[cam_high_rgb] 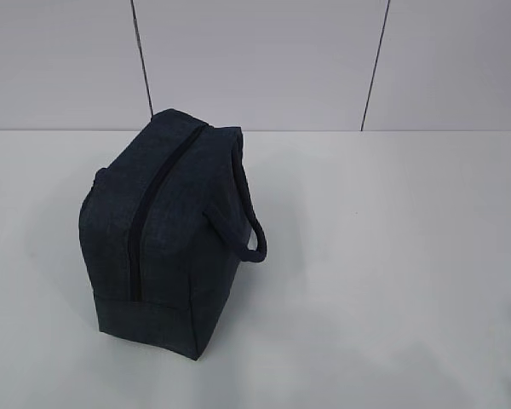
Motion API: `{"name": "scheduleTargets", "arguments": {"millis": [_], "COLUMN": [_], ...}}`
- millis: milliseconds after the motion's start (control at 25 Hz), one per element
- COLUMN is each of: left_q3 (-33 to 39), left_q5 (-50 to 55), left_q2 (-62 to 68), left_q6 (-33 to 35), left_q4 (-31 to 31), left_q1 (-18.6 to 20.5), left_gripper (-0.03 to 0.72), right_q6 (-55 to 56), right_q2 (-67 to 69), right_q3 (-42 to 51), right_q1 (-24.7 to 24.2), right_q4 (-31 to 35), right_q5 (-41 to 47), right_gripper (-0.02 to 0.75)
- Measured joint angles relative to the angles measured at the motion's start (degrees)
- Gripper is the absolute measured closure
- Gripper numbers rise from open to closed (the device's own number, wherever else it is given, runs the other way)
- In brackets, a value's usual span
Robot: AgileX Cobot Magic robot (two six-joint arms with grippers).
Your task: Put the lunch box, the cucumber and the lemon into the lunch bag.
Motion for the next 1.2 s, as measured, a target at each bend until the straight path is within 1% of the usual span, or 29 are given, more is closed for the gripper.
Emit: {"name": "scheduleTargets", "arguments": {"millis": [1200], "left_q3": [0.0], "left_q5": [0.0], "left_q2": [0.0], "left_q6": [0.0], "left_q4": [-0.13], "left_q1": [0.0], "left_gripper": [0.447], "right_q6": [0.0], "right_q2": [0.0], "right_q3": [0.0], "right_q1": [0.0], "right_q4": [0.0], "right_q5": [0.0], "right_gripper": [0.157]}}
